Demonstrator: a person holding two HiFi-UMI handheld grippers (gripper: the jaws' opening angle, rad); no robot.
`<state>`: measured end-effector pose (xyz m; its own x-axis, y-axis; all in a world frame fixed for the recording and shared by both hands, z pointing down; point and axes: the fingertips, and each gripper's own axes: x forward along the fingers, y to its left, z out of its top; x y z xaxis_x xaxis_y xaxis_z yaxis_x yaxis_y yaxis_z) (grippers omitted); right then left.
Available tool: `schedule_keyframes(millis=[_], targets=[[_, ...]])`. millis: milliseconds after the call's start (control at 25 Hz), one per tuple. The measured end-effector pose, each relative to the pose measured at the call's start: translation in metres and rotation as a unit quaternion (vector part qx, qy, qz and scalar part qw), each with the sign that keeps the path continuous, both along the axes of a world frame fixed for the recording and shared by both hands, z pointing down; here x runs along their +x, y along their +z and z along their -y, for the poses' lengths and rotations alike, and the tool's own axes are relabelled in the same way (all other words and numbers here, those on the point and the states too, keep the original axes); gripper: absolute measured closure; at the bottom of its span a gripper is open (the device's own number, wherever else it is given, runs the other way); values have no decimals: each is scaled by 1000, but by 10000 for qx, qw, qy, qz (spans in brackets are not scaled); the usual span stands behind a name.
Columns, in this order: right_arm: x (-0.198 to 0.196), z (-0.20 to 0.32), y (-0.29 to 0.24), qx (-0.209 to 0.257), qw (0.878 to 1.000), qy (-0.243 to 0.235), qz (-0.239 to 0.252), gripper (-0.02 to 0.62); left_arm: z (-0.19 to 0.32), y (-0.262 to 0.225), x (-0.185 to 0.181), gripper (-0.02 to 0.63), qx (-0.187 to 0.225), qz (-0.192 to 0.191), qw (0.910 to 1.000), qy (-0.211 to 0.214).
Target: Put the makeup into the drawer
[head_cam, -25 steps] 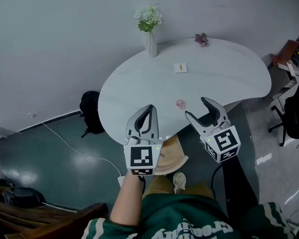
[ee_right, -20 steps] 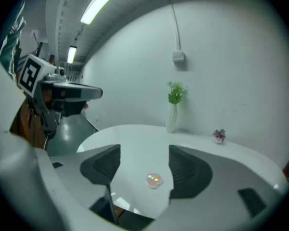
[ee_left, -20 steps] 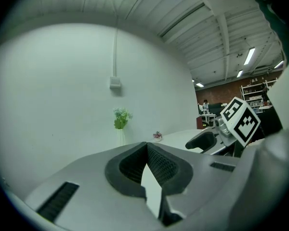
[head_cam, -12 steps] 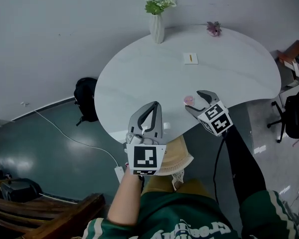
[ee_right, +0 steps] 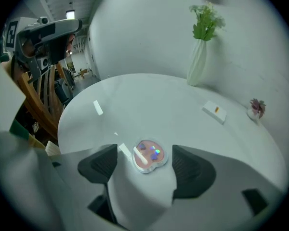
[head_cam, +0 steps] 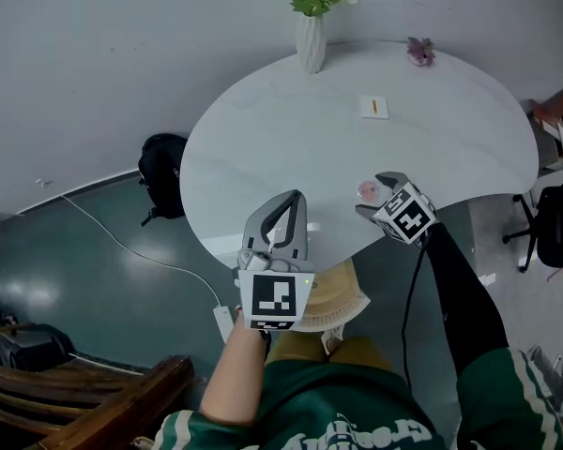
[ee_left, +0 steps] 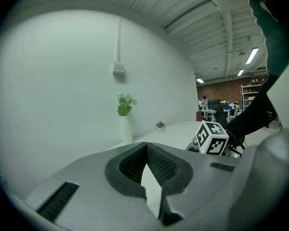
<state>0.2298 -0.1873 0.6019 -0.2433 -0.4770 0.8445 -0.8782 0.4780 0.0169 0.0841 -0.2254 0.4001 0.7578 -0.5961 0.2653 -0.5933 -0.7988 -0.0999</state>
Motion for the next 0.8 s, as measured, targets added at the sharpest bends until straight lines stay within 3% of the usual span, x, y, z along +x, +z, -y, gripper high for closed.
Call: schedule_keyframes(millis=[160,240,280,440,800], targets=[[-2,-1,7,-135,9998,-5,134,232,1,4,-3,606,-25,39,10000,8],[2,2,6,-143,9995,145,246,263,2,4,-3,606,-3,54,10000,19],[5,3,6,-147,9992,252,267,345,2,4,-3,606,8,61,10000,26],[5,3,6,-249,9991,317,100,357,1,1,-4,606,4,47,10000,-50],[6,-7,-72,1190,9875,1013,216,356,-7,-21,-6,606,135,-13,9997,-179]])
